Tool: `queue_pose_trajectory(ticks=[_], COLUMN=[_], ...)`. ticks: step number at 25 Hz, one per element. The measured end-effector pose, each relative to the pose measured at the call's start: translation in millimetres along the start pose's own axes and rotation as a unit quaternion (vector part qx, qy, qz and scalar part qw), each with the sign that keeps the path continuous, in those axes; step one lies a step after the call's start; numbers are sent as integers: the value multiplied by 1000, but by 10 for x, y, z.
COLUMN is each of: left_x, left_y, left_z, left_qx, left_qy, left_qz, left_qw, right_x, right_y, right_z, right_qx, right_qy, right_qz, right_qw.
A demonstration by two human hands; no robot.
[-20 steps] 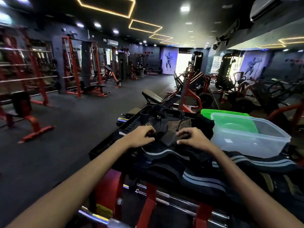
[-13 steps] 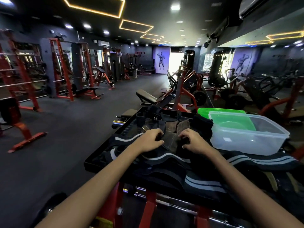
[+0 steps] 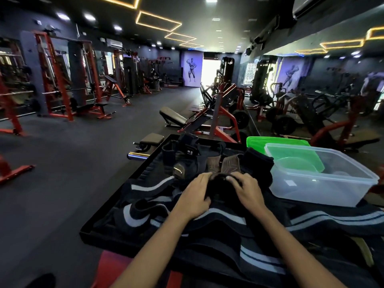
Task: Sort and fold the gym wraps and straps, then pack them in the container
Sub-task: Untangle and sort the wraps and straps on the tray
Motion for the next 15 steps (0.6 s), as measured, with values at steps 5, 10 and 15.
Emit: queue_pose_trajectory(ticks=[5, 10, 15], left_x=[-118, -194, -290], left_y=[-18, -12, -79], left_z=[43, 37, 139], left_qx=[-38, -65, -60], left_qy=[-61, -25, -156], left_qz=[160, 222, 268], left_qw=[985, 973, 949], right_x=[-187, -203, -156], right_y=[3, -25, -84], right_z=[-351, -432, -397], right_qx=[177, 259, 123], right_qy=[316, 426, 296], right_qz=[-81, -112, -188], right_qw=[928, 859, 928])
Point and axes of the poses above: each hand's wrist, its own y-axis towards the middle knuckle, its own x-axis out of the palm, z = x × y, the point moved 1 cm from there along y, towards the middle knuckle, and after that the axes turned 12 degrees about z, right-handed, at the moved point
